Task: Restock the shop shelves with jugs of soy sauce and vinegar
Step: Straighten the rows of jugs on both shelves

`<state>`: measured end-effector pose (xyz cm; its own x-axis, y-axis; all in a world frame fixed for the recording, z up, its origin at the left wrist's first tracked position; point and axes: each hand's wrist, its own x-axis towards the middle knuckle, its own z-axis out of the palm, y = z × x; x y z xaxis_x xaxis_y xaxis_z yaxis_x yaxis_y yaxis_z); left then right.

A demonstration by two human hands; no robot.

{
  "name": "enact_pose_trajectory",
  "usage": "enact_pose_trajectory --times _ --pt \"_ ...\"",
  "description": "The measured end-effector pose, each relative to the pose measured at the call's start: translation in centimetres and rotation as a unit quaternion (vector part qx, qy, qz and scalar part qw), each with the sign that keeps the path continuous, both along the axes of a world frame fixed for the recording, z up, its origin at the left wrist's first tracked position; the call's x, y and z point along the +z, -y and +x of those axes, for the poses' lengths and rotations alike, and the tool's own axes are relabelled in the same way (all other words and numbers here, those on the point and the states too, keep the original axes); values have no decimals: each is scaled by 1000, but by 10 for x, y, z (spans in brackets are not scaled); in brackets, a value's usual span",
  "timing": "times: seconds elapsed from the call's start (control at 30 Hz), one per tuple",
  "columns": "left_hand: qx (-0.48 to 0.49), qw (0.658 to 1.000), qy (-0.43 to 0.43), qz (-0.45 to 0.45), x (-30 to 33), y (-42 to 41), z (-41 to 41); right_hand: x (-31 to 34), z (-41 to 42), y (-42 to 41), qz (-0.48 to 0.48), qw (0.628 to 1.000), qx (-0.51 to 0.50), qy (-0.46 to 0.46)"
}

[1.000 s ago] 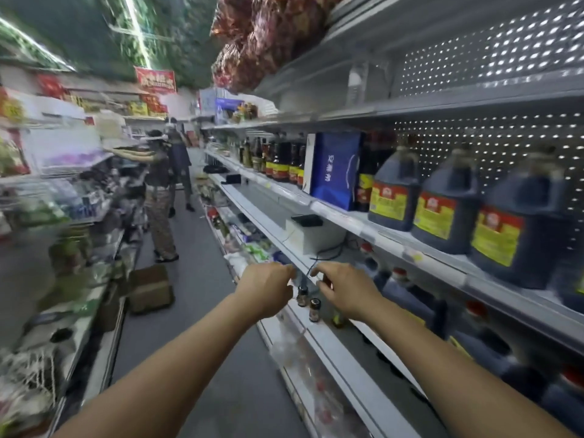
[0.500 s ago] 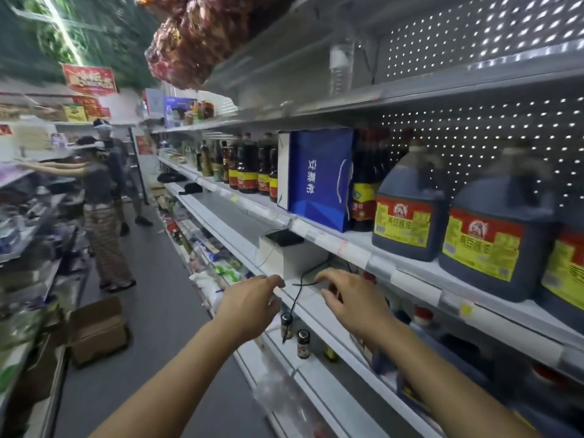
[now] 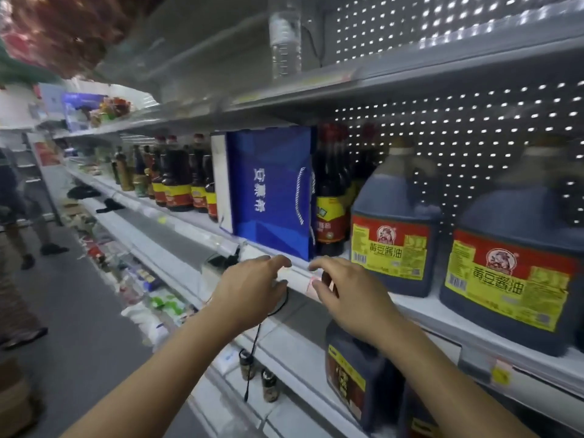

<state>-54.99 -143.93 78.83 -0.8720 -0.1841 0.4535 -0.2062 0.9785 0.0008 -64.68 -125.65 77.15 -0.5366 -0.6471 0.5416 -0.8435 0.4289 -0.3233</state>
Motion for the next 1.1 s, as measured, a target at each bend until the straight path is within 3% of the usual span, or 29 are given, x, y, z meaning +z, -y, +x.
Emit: enact_pose_trajectory --times 0.17,0.4,0.57,0.73,0.87,1.1 --pt "-138 989 -51 6 23 9 -61 27 -17 1 -46 993 -87 -59" --pt "-331 936 -119 10 60 -2 -125 63 -23 -38 -90 951 -270 -121" --pt "-437 886 -107 116 68 -19 -152 74 -8 -54 -90 919 -372 -94" --pt "-487 843 -83 214 57 -28 -168 85 -15 -52 -48 940 -337 29" --pt "-512 797 -34 318 53 -28 -177 95 -32 -53 -97 942 -304 107" --pt "-544 762 -28 350 47 -21 -178 78 -32 -51 -153 937 -298 94"
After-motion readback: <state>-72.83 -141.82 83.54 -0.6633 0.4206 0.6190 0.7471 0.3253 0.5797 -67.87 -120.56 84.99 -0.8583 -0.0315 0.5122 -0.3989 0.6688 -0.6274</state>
